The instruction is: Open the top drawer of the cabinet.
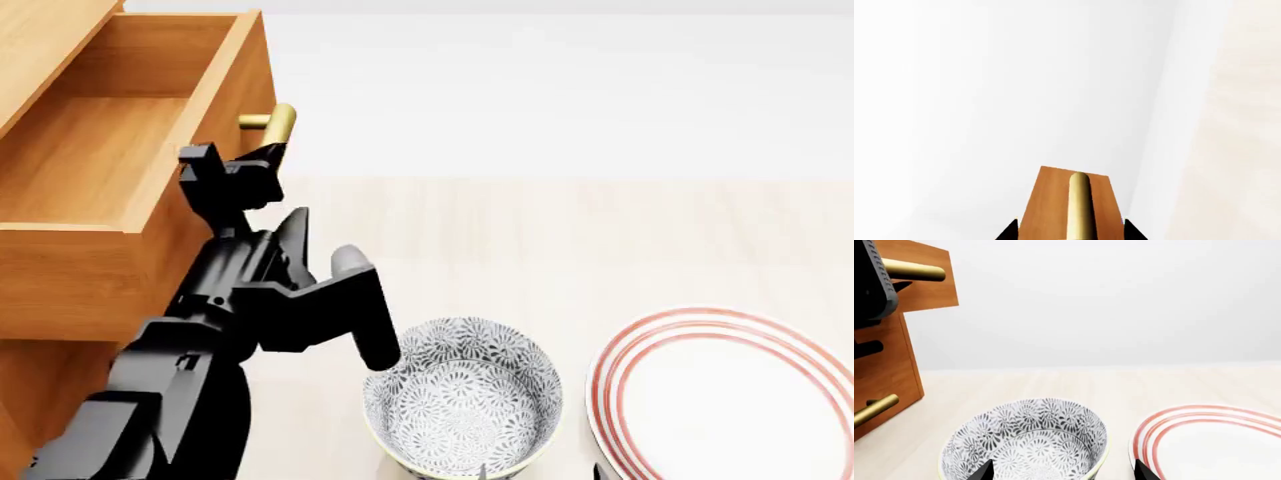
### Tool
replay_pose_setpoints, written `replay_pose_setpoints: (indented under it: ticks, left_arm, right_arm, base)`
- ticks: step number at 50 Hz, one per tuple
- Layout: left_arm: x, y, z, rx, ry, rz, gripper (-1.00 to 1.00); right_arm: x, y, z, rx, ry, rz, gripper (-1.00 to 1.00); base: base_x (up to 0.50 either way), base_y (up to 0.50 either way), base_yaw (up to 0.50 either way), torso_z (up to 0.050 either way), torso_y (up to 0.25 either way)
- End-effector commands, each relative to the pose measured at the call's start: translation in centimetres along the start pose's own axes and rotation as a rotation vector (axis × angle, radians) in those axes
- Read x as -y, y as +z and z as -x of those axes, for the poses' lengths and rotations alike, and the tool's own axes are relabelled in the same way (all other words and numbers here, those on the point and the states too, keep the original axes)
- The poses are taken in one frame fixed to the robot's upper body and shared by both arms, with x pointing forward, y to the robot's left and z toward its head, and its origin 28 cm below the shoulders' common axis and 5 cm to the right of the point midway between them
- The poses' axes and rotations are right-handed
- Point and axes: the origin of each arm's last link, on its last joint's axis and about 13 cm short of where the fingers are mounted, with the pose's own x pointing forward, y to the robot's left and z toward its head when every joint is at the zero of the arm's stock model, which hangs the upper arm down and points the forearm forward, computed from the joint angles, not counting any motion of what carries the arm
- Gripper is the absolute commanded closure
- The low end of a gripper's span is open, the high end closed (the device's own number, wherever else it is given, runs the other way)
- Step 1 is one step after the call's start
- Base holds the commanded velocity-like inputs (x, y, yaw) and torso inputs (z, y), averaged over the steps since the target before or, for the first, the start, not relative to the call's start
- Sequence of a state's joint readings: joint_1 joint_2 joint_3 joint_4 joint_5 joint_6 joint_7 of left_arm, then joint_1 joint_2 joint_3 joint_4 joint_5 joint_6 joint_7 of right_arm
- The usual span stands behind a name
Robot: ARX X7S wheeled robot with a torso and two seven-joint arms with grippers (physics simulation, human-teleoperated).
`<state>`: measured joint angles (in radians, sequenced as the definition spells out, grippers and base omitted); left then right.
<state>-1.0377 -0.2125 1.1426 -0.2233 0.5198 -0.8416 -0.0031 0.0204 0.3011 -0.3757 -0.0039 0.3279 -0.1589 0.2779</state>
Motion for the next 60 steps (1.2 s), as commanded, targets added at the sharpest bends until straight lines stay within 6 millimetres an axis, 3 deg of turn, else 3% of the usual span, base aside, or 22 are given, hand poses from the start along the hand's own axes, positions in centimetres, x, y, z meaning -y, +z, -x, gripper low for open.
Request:
replay_pose_setpoints:
  ticks: [1,14,25,42,60]
  left_arm:
    - [-0.8,2.9,1.7,0.070,0.015,0.115,-1.00]
    - [-3.1,6.1,5.0,0.171,0.003,0.348,-1.00]
    - [-5.9,6.8,6.3,0.180,0.054,0.488,-1.00]
    - [-10.8,4.1,5.3,0.019,0.126,0.811,-1.00]
    - [-11.0,2.0,2.9,-0.092,0.145,0.850,-1.00]
  right_arm:
    - [-0.1,0.1,-0.2,0.009,0.002,-0.007,-1.00]
    - [-0.1,-0.1,-0.1,0.004,0.009,-0.006,-1.00]
    - [-0.2,-0.1,0.0,0.000,0.011,-0.005,-1.00]
    - [-0.2,-0.2,0.0,-0.006,0.017,-0.002,-1.00]
    - [-0.2,-0.2,-0.1,-0.010,0.008,-0.003,-1.00]
  base:
    - [0.00,0.00,0.00,0.000,0.000]
    - [0.00,0.00,0.00,0.000,0.000]
    - [0.00,0.00,0.00,0.000,0.000]
    - [0.00,0.00,0.00,0.000,0.000]
    - [0.00,0.00,0.00,0.000,0.000]
